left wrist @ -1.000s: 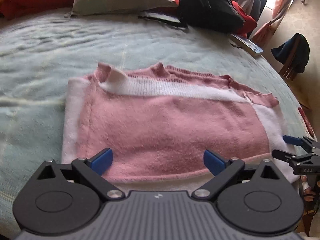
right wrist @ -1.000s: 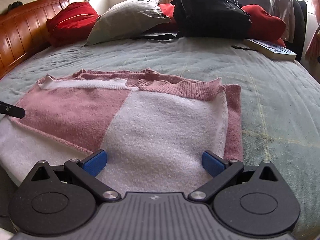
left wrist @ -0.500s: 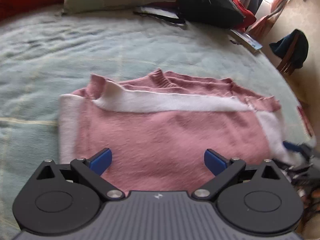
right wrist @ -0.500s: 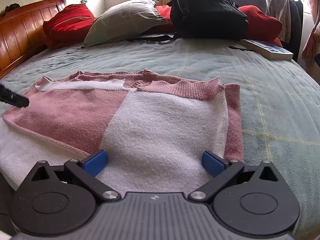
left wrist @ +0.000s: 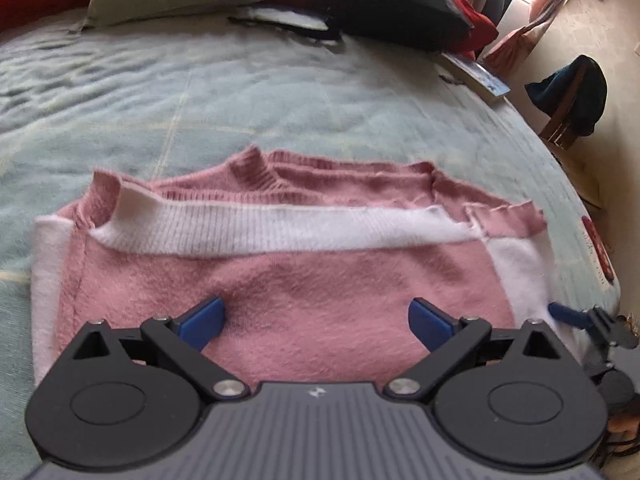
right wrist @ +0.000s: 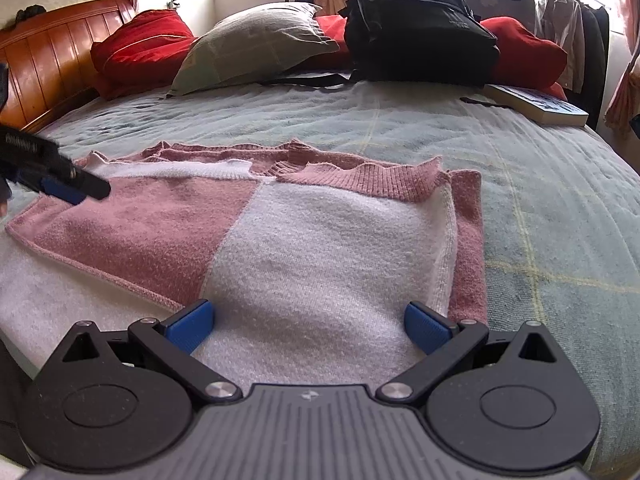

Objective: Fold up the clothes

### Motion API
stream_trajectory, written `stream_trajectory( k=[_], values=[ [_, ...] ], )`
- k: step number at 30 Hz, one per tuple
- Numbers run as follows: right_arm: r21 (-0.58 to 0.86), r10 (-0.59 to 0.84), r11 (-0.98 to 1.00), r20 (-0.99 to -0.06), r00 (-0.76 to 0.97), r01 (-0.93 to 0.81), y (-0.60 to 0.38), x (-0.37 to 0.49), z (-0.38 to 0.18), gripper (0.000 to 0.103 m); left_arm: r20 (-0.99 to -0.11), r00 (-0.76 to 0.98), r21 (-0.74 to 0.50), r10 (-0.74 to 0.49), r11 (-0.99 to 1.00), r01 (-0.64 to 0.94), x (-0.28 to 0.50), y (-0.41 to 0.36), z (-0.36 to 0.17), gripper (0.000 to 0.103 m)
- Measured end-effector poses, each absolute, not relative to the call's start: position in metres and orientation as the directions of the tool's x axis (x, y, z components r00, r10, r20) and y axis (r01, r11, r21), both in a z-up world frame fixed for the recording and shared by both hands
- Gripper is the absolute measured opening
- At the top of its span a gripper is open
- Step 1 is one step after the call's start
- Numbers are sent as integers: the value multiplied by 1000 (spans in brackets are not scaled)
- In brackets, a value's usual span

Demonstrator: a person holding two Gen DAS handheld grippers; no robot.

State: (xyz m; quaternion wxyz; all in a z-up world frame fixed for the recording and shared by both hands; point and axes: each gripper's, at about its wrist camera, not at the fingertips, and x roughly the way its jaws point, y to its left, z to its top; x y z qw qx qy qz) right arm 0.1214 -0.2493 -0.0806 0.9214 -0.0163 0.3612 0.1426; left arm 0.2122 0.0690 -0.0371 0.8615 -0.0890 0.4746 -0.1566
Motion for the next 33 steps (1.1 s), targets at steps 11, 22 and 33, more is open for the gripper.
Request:
stream_trajectory(
  k=[11,22,33],
  values=[
    [77,243,962,-675,696,-261,-249,120,-73,103,-790,559,-121,-253,957,262,192,22,-42,99],
    [100,282,949,-689,668,-298,-211,162,-64,103,-721,662,-51,-204,969,242,139,28,-17,99],
    [55,208,970,-686,697,-236,-197,180,-55,103,-711,688,-75,-142,989,126,126,57,-16,99]
  ],
)
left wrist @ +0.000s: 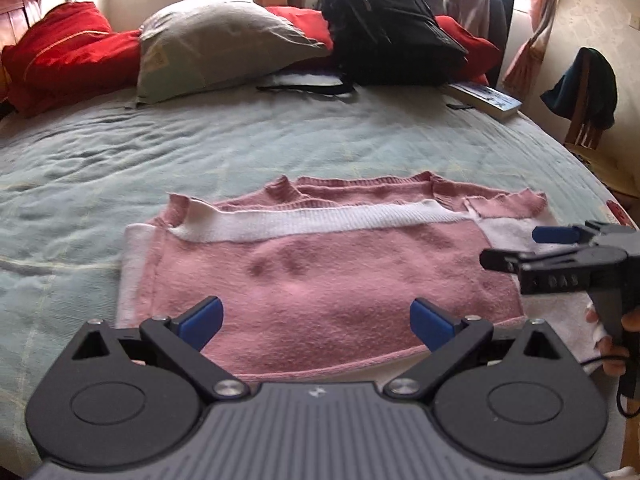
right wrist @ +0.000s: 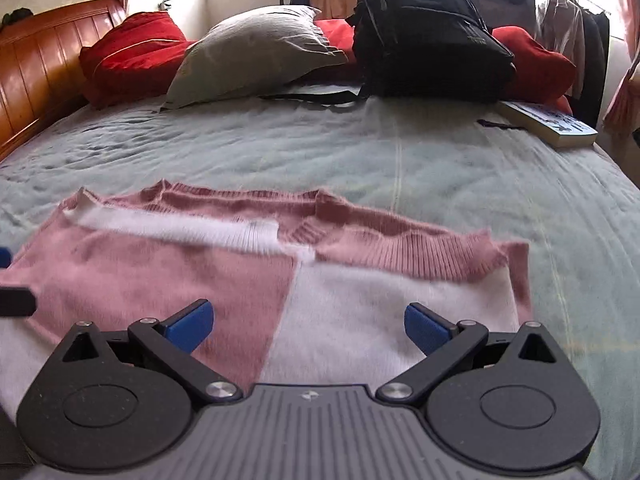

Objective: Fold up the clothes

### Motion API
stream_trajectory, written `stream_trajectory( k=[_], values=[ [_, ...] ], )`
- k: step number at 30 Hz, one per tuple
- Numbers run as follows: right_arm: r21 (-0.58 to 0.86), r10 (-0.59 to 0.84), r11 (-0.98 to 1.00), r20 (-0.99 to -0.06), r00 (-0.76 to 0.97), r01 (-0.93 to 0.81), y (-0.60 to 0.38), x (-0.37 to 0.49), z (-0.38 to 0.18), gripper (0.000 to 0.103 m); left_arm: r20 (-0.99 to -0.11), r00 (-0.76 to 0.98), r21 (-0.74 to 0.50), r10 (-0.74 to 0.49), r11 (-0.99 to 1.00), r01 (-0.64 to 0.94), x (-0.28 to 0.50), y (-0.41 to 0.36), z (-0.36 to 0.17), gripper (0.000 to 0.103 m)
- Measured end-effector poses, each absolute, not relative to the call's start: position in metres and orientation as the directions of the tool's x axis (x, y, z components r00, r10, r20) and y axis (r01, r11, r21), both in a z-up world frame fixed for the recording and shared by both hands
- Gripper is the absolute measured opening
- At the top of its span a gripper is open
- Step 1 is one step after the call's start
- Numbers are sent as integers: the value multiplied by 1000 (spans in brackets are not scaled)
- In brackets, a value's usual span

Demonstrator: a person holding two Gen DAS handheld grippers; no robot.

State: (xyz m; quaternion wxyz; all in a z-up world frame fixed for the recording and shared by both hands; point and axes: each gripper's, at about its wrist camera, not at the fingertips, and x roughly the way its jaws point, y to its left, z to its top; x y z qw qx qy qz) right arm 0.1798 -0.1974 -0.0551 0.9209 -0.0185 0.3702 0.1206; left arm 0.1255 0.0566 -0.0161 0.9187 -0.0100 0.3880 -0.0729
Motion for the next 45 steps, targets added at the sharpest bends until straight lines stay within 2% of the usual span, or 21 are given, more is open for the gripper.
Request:
stream_trajectory(
  k=[3,6,12,18,29,32,38,41,45],
  values=[
    [31,175,975,-719,673,-220,-192,196,-70,103,-708,692,-83,-142,989,118,124,58,-17,99],
    [26,165,978,-708,687,-208,-191,196,-74,103,-707,691,-92,-151,988,122,120,60,-19,99],
    [11,134,984,-714,687,-180,-186,192,-61,103,-700,697,-90,-155,988,128,115,63,-19,99],
    [17,160,978,-691,704,-206,-174,177,-49,103,-691,707,-92,-153,988,124,110,69,-17,99],
    [19,143,982,-721,678,-188,-163,202,-62,103,-678,721,-100,-143,990,101,97,85,-15,99],
    [45,201,971,-686,699,-236,-153,194,-48,103,-674,727,-104,-129,991,79,93,95,-14,99],
    [47,386,877,-661,643,-478,-111,177,-45,103,-667,740,-108,-87,994,19,87,116,-11,99],
    [39,394,857,-691,606,-513,-96,187,-60,103,-667,741,-114,-73,994,-4,84,123,-12,99],
    [84,420,857,-684,597,-508,-96,210,-68,103,-664,741,-146,-94,989,-6,82,132,-13,99]
  ],
)
